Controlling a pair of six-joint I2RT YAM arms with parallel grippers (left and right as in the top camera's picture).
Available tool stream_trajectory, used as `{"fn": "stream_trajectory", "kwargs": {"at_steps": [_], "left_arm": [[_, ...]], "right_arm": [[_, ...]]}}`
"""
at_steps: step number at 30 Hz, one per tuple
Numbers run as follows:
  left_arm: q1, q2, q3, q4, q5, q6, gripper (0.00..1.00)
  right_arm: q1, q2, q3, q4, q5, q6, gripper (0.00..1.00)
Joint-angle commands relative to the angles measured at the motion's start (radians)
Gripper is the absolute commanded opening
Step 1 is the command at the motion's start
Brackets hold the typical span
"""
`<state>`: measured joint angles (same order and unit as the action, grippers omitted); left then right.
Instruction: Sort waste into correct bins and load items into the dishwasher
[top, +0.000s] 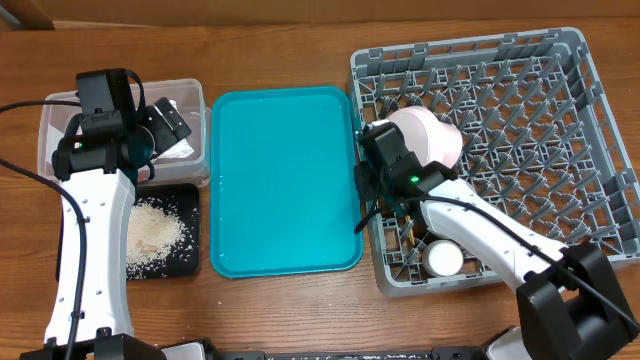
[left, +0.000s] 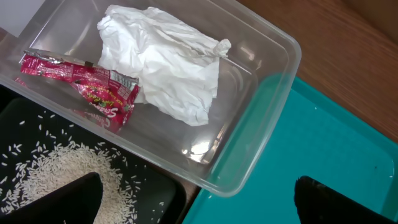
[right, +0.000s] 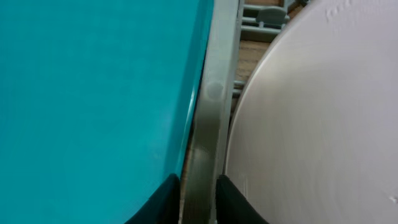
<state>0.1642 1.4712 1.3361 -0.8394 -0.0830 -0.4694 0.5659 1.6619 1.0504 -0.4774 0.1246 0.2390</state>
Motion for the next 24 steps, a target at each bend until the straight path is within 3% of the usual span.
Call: {"fn": "stream_trajectory", "kwargs": {"at_steps": [1, 11, 24], "left_arm": [[-0.001, -0.003, 0.021, 0.002, -0.002, -0.01, 1.0], [-0.001, -0.003, 0.021, 0.002, -0.002, -0.01, 1.0], [-0.001, -0.003, 0.021, 0.002, -0.002, -0.01, 1.0]], "right_arm": [[0.001, -0.001, -0.003, 0.018, 0.013, 0.026, 0.18], [0.001, -0.001, -0.003, 0.059, -0.033, 0.154, 0.15], [0.001, -0.001, -0.003, 0.114, -0.032, 0.216, 0.14]]}}
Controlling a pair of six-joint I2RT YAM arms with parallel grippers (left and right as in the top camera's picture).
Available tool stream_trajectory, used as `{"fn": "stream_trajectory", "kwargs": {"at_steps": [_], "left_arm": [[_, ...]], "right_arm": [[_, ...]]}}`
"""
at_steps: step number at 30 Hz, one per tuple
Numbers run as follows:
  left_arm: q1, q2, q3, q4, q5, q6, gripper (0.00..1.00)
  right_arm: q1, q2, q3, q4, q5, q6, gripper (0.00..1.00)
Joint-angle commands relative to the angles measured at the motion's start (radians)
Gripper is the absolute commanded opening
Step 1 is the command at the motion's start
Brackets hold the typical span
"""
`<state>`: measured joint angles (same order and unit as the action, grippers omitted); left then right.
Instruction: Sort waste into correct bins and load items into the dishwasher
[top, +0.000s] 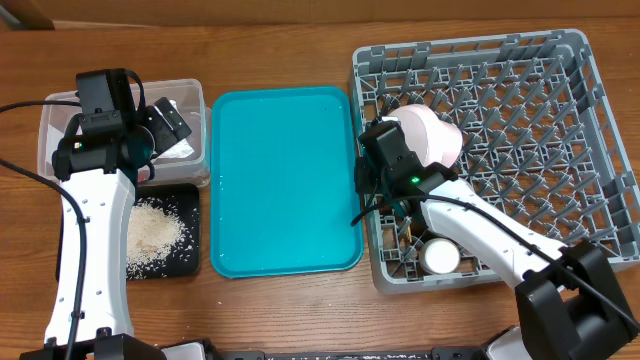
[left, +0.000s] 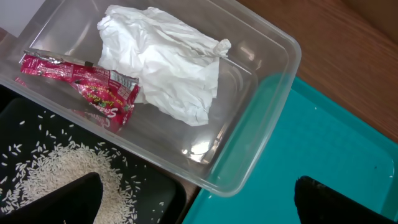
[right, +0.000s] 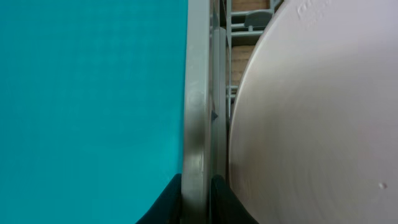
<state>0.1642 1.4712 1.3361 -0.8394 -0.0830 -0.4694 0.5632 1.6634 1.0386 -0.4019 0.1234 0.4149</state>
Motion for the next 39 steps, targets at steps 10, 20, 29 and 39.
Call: {"fn": "stream_trajectory", "kwargs": {"at_steps": [10, 20, 29, 39], "left_arm": [[-0.001, -0.003, 0.021, 0.002, -0.002, -0.01, 1.0], [-0.001, -0.003, 0.021, 0.002, -0.002, -0.01, 1.0], [-0.001, -0.003, 0.021, 0.002, -0.002, -0.01, 1.0], [-0.001, -0.003, 0.021, 0.002, -0.002, -0.01, 1.0]], "right_arm": [[0.004, -0.002, 0.009, 0.064, -0.027, 0.081, 0.14], [-0.003, -0.025, 0.041, 0.058, -0.018, 0.048, 0.35], [-0.009, -0.144, 0.117, 0.082, -0.009, 0.004, 1.0], [-0.009, -0.147, 0.113, 0.052, -0.009, 0.004, 1.0]]}}
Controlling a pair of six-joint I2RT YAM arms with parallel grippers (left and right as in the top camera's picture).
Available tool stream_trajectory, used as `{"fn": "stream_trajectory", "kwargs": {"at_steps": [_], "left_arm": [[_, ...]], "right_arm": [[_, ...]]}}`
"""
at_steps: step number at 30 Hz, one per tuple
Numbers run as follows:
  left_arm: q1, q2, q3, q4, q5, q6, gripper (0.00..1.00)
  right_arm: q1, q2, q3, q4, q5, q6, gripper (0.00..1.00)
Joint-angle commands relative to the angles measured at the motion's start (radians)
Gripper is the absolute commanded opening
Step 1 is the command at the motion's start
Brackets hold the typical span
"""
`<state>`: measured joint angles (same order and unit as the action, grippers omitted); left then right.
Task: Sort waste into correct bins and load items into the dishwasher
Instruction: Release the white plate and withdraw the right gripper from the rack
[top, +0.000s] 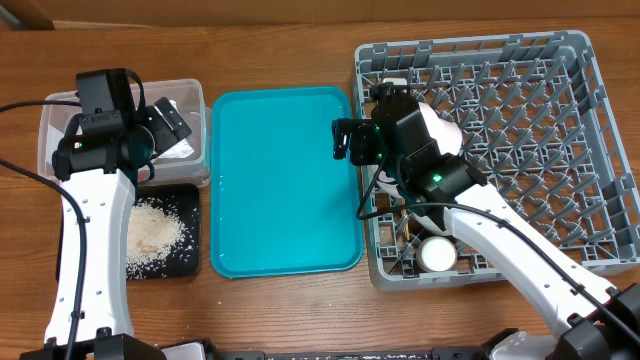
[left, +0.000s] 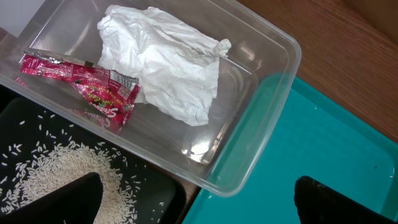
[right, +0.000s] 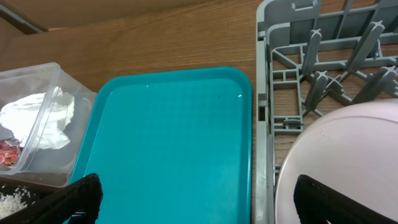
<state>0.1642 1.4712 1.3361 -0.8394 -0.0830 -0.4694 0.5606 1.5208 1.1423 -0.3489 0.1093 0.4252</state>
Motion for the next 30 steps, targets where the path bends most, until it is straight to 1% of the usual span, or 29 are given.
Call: {"fn": "stream_trajectory", "kwargs": {"at_steps": [1, 12, 17, 19, 24, 30], "left_arm": [[-0.001, -0.003, 0.021, 0.002, -0.002, -0.01, 1.0], [-0.001, -0.003, 0.021, 0.002, -0.002, -0.01, 1.0], [-0.001, -0.003, 0.021, 0.002, -0.002, -0.01, 1.0], [-0.001, -0.003, 0.021, 0.002, -0.002, -0.01, 1.0], [-0.001, -0.003, 0.021, 0.002, -0.002, -0.01, 1.0], [-0.001, -0.003, 0.021, 0.001, -0.002, -0.01, 1.0]], "right_arm": [[-0.006, -0.004, 0.01, -0.003, 0.005, -0.006, 1.0], [-0.006, -0.004, 0.01, -0.008, 0.007, -0.007, 1.0], [-0.006, -0.008, 0.009, -0.092, 0.006, -0.01, 1.0], [-0.006, -0.029, 0.007, -0.094, 0.019, -0.01, 1.0], [-0.006, -0.146, 0.006, -0.087, 0.079, -0.01, 1.0], [-0.009, -0.373, -0.069, -0.084, 0.264, -0.01, 1.0]]}}
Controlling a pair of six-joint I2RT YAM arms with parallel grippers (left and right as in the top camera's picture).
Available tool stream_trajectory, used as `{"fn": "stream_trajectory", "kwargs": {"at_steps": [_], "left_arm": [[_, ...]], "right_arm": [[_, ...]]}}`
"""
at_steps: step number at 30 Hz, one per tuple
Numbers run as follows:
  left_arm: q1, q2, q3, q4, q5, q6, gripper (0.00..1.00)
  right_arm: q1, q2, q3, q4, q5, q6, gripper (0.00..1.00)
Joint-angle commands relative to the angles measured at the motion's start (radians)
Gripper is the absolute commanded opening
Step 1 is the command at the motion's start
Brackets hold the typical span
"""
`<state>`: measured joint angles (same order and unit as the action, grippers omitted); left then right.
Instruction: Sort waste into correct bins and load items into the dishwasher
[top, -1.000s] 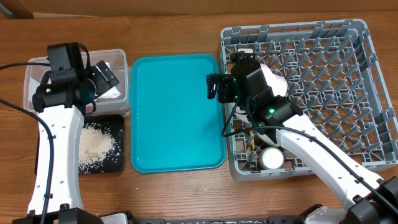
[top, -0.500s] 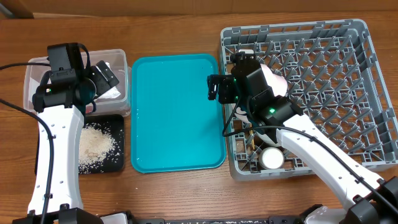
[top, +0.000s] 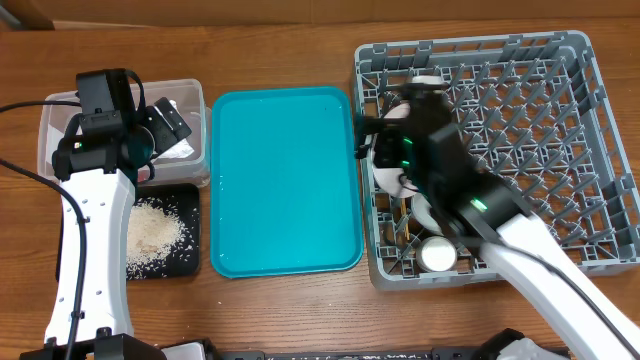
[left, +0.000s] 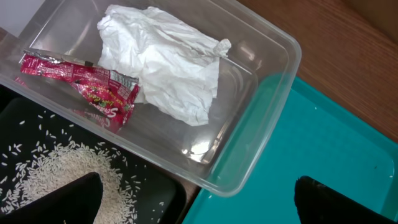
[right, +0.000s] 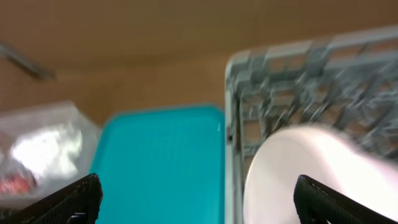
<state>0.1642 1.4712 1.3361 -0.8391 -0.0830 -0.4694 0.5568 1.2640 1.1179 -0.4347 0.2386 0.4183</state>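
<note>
The grey dishwasher rack (top: 570, 60) stands on the right. A pink bowl (right: 298, 174) lies in its left part, and my right arm covers most of it in the overhead view. A white cup (top: 438, 256) sits near the rack's front edge. My right gripper (right: 199, 202) is open and holds nothing, raised over the rack's left wall and the bowl; its wrist view is blurred. My left gripper (left: 196, 202) is open and holds nothing. It hangs over the corner of the clear bin (left: 273, 112), which holds a white tissue (left: 165, 62) and a red wrapper (left: 87, 87).
A teal tray (top: 280, 180) lies bare between the bins and the rack. A black bin (top: 190, 262) with rice (top: 155, 232) sits in front of the clear bin. Several upright prongs fill the rack.
My right arm has moved right and is higher over the rack's left part, still open, and its view is now blurred. The left arm and the bins are unchanged.
My right gripper was shut on the rack's left wall beside the pink bowl, and it still held the wall a moment later, with the rack turned slightly straighter. Then it was open above the tray's edge. Now it is over the rack. The left arm stayed still.
</note>
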Motion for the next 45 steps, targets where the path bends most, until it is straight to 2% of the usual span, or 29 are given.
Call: {"fn": "stream_trajectory", "kwargs": {"at_steps": [1, 8, 15, 20, 24, 28, 36, 40, 45], "left_arm": [[-0.001, -0.003, 0.021, 0.002, -0.002, -0.01, 1.0], [-0.001, -0.003, 0.021, 0.001, -0.002, -0.01, 1.0], [-0.001, -0.003, 0.021, 0.001, -0.002, -0.01, 1.0], [-0.001, -0.003, 0.021, 0.001, -0.002, -0.01, 1.0], [-0.001, -0.003, 0.021, 0.001, -0.002, -0.01, 1.0], [-0.001, -0.003, 0.021, 0.001, -0.002, -0.01, 1.0], [-0.001, -0.003, 0.021, 0.001, -0.002, -0.01, 1.0], [-0.001, -0.003, 0.021, 0.001, -0.002, -0.01, 1.0], [-0.001, -0.003, 0.021, 0.001, -0.002, -0.01, 1.0]], "right_arm": [[-0.01, -0.157, -0.068, 0.002, 0.152, -0.003, 1.0], [-0.132, -0.498, -0.33, 0.037, 0.089, 0.001, 1.0], [-0.284, -0.91, -0.729, 0.273, -0.028, 0.003, 1.0], [-0.377, -1.111, -0.953, 0.468, -0.076, 0.066, 1.0], [-0.397, -1.161, -1.059, 0.615, -0.076, 0.082, 1.0], [-0.397, -1.182, -1.112, 0.678, -0.076, 0.08, 1.0], [-0.429, -1.264, -1.11, 0.451, -0.077, 0.068, 1.0], [-0.455, -1.262, -1.11, 0.433, -0.088, 0.034, 1.0], [-0.464, -1.262, -1.11, 0.439, -0.136, -0.101, 1.0]]}}
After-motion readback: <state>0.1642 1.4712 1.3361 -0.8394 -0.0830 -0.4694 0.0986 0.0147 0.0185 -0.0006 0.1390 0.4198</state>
